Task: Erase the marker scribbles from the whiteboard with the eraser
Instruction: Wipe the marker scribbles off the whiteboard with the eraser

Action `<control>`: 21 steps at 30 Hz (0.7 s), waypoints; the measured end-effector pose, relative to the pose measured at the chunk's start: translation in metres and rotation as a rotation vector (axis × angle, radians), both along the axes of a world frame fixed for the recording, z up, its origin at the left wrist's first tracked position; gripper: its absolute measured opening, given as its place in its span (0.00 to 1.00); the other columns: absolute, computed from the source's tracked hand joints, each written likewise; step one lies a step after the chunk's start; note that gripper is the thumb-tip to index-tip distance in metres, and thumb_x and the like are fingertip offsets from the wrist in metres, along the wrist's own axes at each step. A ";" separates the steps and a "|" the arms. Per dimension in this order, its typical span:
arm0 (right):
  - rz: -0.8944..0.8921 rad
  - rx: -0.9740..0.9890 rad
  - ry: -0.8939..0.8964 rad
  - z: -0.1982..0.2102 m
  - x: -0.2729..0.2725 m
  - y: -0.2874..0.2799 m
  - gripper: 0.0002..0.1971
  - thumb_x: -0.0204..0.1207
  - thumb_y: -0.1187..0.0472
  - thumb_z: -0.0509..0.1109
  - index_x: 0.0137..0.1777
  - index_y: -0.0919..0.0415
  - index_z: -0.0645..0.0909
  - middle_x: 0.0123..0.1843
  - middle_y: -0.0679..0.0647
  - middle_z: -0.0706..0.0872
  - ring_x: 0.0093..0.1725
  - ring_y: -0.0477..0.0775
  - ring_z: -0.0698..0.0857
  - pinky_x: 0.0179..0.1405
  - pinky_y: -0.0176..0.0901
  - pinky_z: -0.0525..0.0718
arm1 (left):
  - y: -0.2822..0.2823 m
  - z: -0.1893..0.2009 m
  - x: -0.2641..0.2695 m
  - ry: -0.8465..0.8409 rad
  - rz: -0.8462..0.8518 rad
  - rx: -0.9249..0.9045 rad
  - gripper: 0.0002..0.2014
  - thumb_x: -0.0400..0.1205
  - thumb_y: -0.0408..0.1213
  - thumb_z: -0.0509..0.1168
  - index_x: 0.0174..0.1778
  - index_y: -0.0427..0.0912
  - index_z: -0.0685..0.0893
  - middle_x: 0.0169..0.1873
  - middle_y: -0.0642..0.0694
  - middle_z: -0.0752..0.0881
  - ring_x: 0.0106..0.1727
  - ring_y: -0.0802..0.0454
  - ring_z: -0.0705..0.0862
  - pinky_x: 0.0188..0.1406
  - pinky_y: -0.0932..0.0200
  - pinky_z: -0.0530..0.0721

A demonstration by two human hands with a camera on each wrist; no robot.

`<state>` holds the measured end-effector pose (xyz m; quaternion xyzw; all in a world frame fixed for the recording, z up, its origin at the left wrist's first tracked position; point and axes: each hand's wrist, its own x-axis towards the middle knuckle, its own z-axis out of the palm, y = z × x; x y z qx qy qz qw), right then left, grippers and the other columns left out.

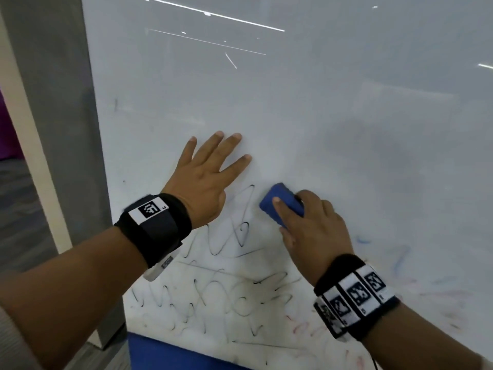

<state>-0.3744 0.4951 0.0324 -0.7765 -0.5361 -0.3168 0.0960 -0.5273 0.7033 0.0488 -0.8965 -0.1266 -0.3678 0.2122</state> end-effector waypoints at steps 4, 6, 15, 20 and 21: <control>-0.035 -0.063 0.018 -0.013 0.025 -0.044 0.33 0.65 0.57 0.81 0.72 0.52 0.78 0.61 0.60 0.77 0.44 0.66 0.78 0.36 0.56 0.84 | 0.004 0.001 -0.003 0.035 0.034 0.006 0.45 0.69 0.25 0.59 0.86 0.51 0.65 0.88 0.41 0.58 0.87 0.34 0.58 0.79 0.20 0.57; -0.084 -0.075 0.026 -0.021 0.038 -0.079 0.35 0.62 0.57 0.84 0.72 0.52 0.80 0.61 0.61 0.76 0.44 0.67 0.78 0.35 0.58 0.85 | 0.004 0.000 -0.005 0.049 0.068 0.005 0.46 0.69 0.24 0.61 0.87 0.53 0.63 0.88 0.42 0.56 0.88 0.35 0.56 0.79 0.20 0.56; 0.164 -0.118 -0.049 0.012 -0.014 0.029 0.31 0.61 0.60 0.81 0.67 0.59 0.82 0.52 0.64 0.80 0.37 0.66 0.77 0.26 0.49 0.73 | -0.010 0.003 -0.004 0.120 0.177 -0.022 0.48 0.69 0.26 0.64 0.88 0.52 0.59 0.89 0.41 0.51 0.88 0.34 0.52 0.80 0.22 0.53; 0.183 -0.182 -0.049 0.006 0.021 -0.017 0.36 0.57 0.62 0.83 0.69 0.58 0.81 0.56 0.64 0.78 0.38 0.65 0.76 0.26 0.51 0.80 | -0.017 0.011 -0.009 0.182 0.243 -0.035 0.48 0.71 0.27 0.62 0.88 0.56 0.53 0.89 0.43 0.48 0.89 0.37 0.50 0.82 0.24 0.53; 0.161 -0.187 -0.037 0.002 0.033 -0.038 0.36 0.58 0.62 0.83 0.70 0.58 0.81 0.57 0.63 0.77 0.39 0.65 0.75 0.27 0.53 0.81 | -0.019 0.013 -0.009 0.198 0.257 -0.047 0.48 0.72 0.28 0.61 0.88 0.56 0.51 0.90 0.44 0.46 0.89 0.37 0.49 0.83 0.24 0.51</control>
